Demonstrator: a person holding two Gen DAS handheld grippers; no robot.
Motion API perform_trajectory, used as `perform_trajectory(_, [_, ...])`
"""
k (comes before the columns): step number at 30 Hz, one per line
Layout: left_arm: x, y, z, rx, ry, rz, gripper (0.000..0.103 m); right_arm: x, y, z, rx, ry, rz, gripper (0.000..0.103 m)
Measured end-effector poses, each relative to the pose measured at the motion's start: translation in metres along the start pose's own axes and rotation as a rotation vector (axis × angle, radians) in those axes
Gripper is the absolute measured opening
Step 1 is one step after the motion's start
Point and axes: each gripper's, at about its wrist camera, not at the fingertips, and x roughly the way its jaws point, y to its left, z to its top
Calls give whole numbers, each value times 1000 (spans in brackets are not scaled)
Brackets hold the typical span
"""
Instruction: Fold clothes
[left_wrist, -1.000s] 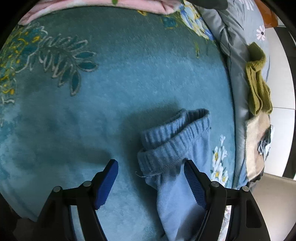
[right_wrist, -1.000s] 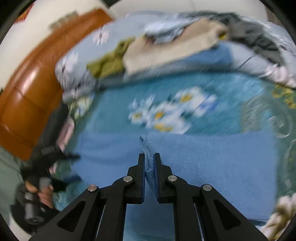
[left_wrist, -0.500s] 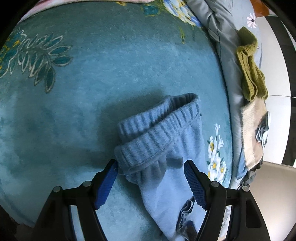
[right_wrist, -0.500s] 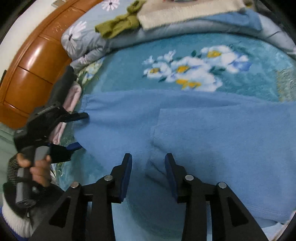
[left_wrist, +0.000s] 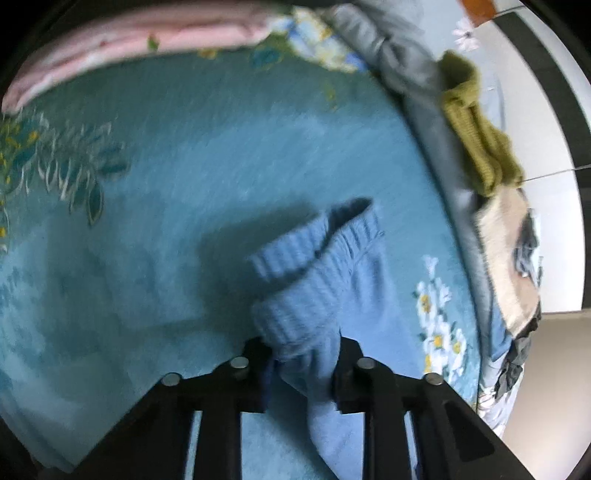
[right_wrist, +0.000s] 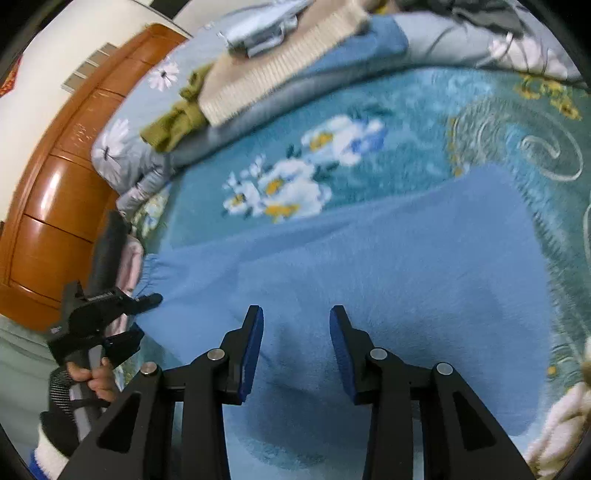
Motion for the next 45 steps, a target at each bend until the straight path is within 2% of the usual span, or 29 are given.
perform_trajectory(4, [-34,-40,-15,213,-126,-48,19,-33,-19,4,33,-70,11,38])
perform_trajectory(8, [-67,-100,-50,454,-215,-143,19,-62,-50,7,108,-134,-4,38])
perform_trajectory(12, [-67,-161,-103,658,-169,-209,19,-83,-77,8,185,-183,-12,38])
perform_trajectory(15, [-49,-186,-150,781,-86,-219,19,-90,-93,2,236,-203,-14,39])
perform_trajectory(20, [0,-211,-215,946,17,-130,19,-95,-112,-10,286,-204,-31,39])
perform_trajectory(23, [23,-208,-238,1008,74,-71,20,-98,-121,-18,309,-202,-44,39])
perform_trajectory(27, [28,-199,-260,1074,111,-26,22,-97,-126,-21,314,-192,-50,39])
perform_trajectory(31, [18,-191,-256,1064,166,-68,24,-96,-123,-20,302,-190,-42,39])
perform_trajectory(34, [7,-182,-238,1002,221,-129,26,-94,-113,-15,278,-195,-22,39])
perform_trajectory(36, [-1,-175,-225,957,253,-161,38,-91,-105,-10,258,-192,-6,39])
perform_trajectory(39, [-1,-170,-220,927,278,-163,45,-83,-94,-5,236,-178,11,39])
perform_trajectory(40, [0,-171,-222,922,290,-169,52,-80,-90,-3,228,-173,16,39])
perform_trajectory(41, [0,-172,-226,925,298,-177,67,-78,-87,-2,226,-168,23,39])
perform_trajectory(42, [0,-173,-232,939,301,-187,70,-75,-87,-2,234,-164,33,39])
perform_trajectory(45, [-4,-178,-253,1006,285,-188,72,-71,-86,-4,257,-153,52,39])
